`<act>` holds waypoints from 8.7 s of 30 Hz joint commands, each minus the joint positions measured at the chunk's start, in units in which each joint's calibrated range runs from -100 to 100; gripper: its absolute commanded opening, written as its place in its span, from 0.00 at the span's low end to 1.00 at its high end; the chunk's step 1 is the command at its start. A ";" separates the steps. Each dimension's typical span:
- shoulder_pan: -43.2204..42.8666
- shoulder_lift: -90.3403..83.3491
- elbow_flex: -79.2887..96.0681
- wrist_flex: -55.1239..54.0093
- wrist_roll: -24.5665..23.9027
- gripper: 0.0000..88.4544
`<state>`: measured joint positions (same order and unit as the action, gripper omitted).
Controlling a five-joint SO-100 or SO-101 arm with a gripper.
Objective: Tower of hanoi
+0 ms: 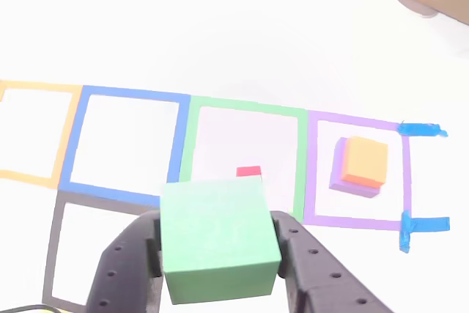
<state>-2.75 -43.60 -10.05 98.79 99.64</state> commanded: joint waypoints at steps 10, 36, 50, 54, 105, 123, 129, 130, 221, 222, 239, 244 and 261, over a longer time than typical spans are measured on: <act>-10.10 -10.37 44.96 -32.64 0.36 0.08; -20.74 32.99 79.41 -120.33 0.36 0.07; -22.47 48.49 80.05 -138.39 0.36 0.07; -22.75 51.80 79.69 -141.79 0.36 0.06; -25.44 44.13 83.69 -145.27 0.36 0.27; -13.55 -14.09 75.23 -65.75 0.36 0.00; -5.50 -13.44 44.96 -30.61 0.36 0.00; -4.34 -12.23 39.50 -26.00 0.36 0.00; 10.13 59.87 94.78 -168.18 0.36 0.34; 9.85 60.60 94.41 -168.51 0.36 0.33; 9.94 65.53 92.05 -170.21 0.36 0.33; 9.75 65.77 92.23 -170.21 0.36 0.33; 8.69 66.17 91.78 -169.48 0.36 0.22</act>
<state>6.61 23.01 82.03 -70.33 99.64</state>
